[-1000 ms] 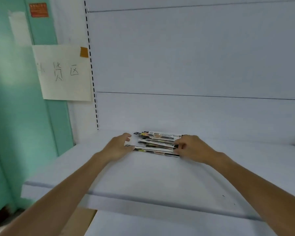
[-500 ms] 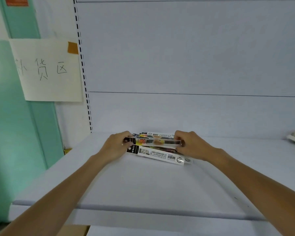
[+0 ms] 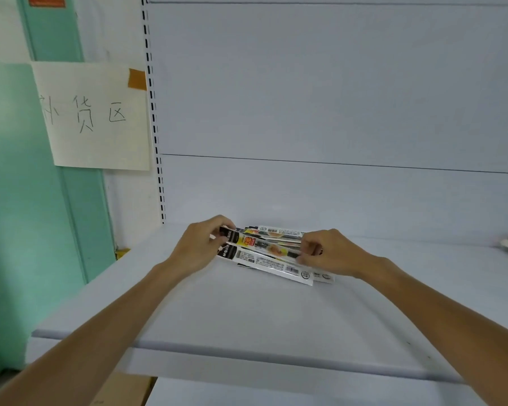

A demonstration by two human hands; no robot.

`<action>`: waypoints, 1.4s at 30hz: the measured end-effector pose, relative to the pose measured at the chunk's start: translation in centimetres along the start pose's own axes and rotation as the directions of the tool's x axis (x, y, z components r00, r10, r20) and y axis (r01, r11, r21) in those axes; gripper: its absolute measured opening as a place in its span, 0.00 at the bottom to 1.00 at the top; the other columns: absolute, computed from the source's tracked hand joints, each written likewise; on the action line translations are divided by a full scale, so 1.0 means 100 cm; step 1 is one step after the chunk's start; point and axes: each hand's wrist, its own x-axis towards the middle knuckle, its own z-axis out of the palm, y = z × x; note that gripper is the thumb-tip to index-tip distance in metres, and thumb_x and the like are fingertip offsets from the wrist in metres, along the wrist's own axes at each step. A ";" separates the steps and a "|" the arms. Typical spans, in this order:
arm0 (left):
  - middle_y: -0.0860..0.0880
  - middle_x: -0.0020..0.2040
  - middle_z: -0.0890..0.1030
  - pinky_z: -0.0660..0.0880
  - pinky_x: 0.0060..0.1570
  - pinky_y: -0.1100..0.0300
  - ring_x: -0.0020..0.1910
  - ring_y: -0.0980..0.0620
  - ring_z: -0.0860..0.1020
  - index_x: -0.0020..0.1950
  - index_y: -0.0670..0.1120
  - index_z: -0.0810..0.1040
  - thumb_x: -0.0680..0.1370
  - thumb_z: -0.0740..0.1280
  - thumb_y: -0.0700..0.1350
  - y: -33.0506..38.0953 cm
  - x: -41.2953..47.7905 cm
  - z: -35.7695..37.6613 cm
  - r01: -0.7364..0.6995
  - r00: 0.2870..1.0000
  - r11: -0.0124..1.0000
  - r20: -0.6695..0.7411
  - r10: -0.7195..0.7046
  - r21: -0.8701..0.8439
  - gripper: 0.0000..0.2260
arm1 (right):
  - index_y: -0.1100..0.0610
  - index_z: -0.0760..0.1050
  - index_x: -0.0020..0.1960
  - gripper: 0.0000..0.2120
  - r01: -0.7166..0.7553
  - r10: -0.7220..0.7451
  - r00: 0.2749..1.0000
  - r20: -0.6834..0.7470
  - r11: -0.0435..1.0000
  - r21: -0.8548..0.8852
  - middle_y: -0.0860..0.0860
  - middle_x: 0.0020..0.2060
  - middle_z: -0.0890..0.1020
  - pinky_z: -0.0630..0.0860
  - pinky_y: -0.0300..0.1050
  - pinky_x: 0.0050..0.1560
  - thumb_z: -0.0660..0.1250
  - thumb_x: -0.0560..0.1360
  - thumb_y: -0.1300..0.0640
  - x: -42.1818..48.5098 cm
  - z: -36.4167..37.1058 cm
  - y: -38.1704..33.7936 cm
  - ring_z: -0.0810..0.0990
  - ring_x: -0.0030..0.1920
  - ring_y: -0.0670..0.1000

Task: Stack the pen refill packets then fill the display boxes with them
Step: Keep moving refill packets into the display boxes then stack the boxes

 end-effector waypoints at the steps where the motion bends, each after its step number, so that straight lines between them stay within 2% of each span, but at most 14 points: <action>1: 0.53 0.43 0.79 0.70 0.42 0.72 0.46 0.58 0.77 0.51 0.50 0.77 0.76 0.64 0.35 0.002 0.000 0.000 0.000 1.000 1.000 -0.031 -0.001 -0.012 0.11 | 0.51 0.73 0.38 0.10 -0.006 0.006 1.000 0.013 1.000 0.020 0.50 0.39 0.80 0.74 0.43 0.43 0.73 0.68 0.49 0.000 0.002 -0.002 0.77 0.39 0.48; 4: 0.51 0.44 0.78 0.69 0.40 0.77 0.45 0.56 0.78 0.52 0.48 0.77 0.75 0.66 0.35 0.004 -0.003 0.000 -0.015 0.998 0.999 -0.064 0.013 -0.033 0.10 | 0.50 0.71 0.43 0.14 0.012 -0.005 0.997 0.078 0.995 -0.098 0.48 0.39 0.76 0.70 0.46 0.41 0.73 0.67 0.45 0.003 0.012 -0.007 0.74 0.40 0.49; 7: 0.52 0.48 0.79 0.70 0.40 0.78 0.44 0.58 0.79 0.52 0.49 0.76 0.74 0.69 0.36 0.003 -0.008 -0.002 -0.010 0.994 0.997 -0.107 0.002 -0.073 0.10 | 0.53 0.64 0.33 0.18 0.065 -0.052 0.992 0.118 0.992 -0.112 0.48 0.30 0.67 0.60 0.45 0.35 0.71 0.70 0.48 0.008 0.018 -0.012 0.65 0.33 0.48; 11: 0.55 0.51 0.80 0.75 0.46 0.67 0.42 0.62 0.81 0.59 0.52 0.73 0.71 0.73 0.41 0.000 -0.009 -0.013 0.176 0.984 0.898 0.040 -0.174 -0.404 0.19 | 0.53 0.62 0.30 0.19 0.089 -0.078 0.992 0.101 0.990 -0.111 0.46 0.28 0.65 0.58 0.37 0.31 0.71 0.71 0.53 0.013 0.014 -0.018 0.62 0.31 0.46; 14: 0.56 0.41 0.83 0.73 0.43 0.69 0.38 0.63 0.81 0.56 0.53 0.74 0.69 0.75 0.38 -0.005 -0.012 -0.013 0.176 0.970 0.965 0.203 -0.136 -0.193 0.20 | 0.56 0.65 0.32 0.19 0.078 -0.066 0.990 0.122 0.992 -0.095 0.47 0.29 0.65 0.56 0.37 0.30 0.73 0.69 0.49 0.014 0.011 -0.019 0.61 0.31 0.47; 17: 0.58 0.37 0.81 0.71 0.41 0.70 0.37 0.64 0.77 0.51 0.56 0.71 0.68 0.74 0.39 -0.009 -0.017 -0.008 0.043 0.981 0.998 0.189 -0.052 0.050 0.19 | 0.51 0.67 0.31 0.19 0.045 -0.041 0.994 0.100 0.999 -0.029 0.47 0.28 0.66 0.57 0.40 0.32 0.76 0.65 0.46 0.013 0.012 -0.019 0.62 0.30 0.46; 20: 0.59 0.39 0.79 0.73 0.47 0.60 0.39 0.62 0.76 0.61 0.55 0.67 0.70 0.71 0.39 -0.009 -0.018 -0.009 -0.046 0.984 0.989 0.176 0.021 0.142 0.25 | 0.53 0.65 0.30 0.22 0.025 -0.026 0.999 0.040 0.999 0.027 0.46 0.27 0.65 0.56 0.41 0.32 0.76 0.64 0.44 0.012 0.012 -0.023 0.62 0.29 0.46; 23: 0.59 0.40 0.76 0.72 0.44 0.63 0.41 0.59 0.74 0.70 0.56 0.61 0.71 0.69 0.38 -0.008 -0.017 -0.012 -0.138 0.985 0.951 0.138 0.103 0.276 0.31 | 0.57 0.70 0.34 0.21 0.008 -0.009 1.000 0.004 0.992 0.126 0.46 0.28 0.66 0.59 0.40 0.34 0.76 0.63 0.43 0.012 0.010 -0.026 0.63 0.30 0.46; 26: 0.58 0.46 0.75 0.70 0.42 0.67 0.43 0.58 0.73 0.70 0.59 0.59 0.70 0.73 0.41 -0.011 -0.016 -0.015 -0.089 0.973 0.978 0.228 0.044 0.190 0.35 | 0.59 0.75 0.37 0.22 0.035 -0.037 0.999 0.005 0.987 0.154 0.48 0.30 0.70 0.61 0.38 0.34 0.73 0.65 0.39 0.011 0.012 -0.027 0.65 0.30 0.45; 28: 0.58 0.52 0.75 0.71 0.45 0.68 0.48 0.61 0.74 0.69 0.60 0.61 0.66 0.77 0.50 -0.012 -0.017 -0.017 0.002 0.946 0.996 0.322 -0.032 0.091 0.37 | 0.56 0.77 0.36 0.19 0.032 -0.038 0.998 0.054 0.993 0.116 0.47 0.28 0.68 0.60 0.36 0.33 0.68 0.70 0.39 0.011 0.014 -0.027 0.64 0.29 0.43; 31: 0.59 0.54 0.74 0.69 0.49 0.68 0.53 0.62 0.73 0.64 0.63 0.67 0.60 0.72 0.66 -0.009 -0.019 -0.018 0.093 0.933 0.995 0.346 -0.101 0.040 0.34 | 0.57 0.74 0.34 0.20 0.089 -0.069 0.986 0.154 0.988 -0.124 0.48 0.28 0.68 0.62 0.42 0.34 0.62 0.76 0.42 0.015 0.023 -0.027 0.65 0.30 0.46; 33: 0.60 0.55 0.74 0.68 0.49 0.69 0.54 0.63 0.72 0.59 0.63 0.71 0.60 0.67 0.69 -0.011 -0.020 -0.018 0.060 0.944 0.992 0.317 -0.091 0.107 0.29 | 0.58 0.71 0.35 0.20 0.126 -0.106 0.988 0.116 0.975 -0.181 0.48 0.30 0.71 0.65 0.44 0.37 0.61 0.76 0.43 0.017 0.027 -0.025 0.68 0.33 0.47; 37: 0.58 0.49 0.78 0.67 0.45 0.72 0.49 0.63 0.75 0.48 0.58 0.80 0.72 0.71 0.51 -0.019 -0.022 -0.015 -0.016 0.941 0.981 0.334 -0.051 0.195 0.06 | 0.52 0.76 0.45 0.07 0.074 -0.058 0.995 0.081 0.976 -0.205 0.45 0.41 0.78 0.71 0.38 0.43 0.69 0.73 0.49 0.022 0.017 -0.015 0.75 0.42 0.46; 42: 0.59 0.44 0.80 0.68 0.44 0.71 0.45 0.64 0.76 0.41 0.56 0.81 0.73 0.71 0.48 -0.020 -0.023 -0.013 0.008 0.954 0.985 0.294 -0.060 0.173 0.02 | 0.54 0.80 0.48 0.06 -0.004 0.025 0.993 0.114 0.983 -0.182 0.46 0.42 0.79 0.71 0.32 0.40 0.70 0.71 0.55 0.023 0.017 -0.008 0.77 0.44 0.46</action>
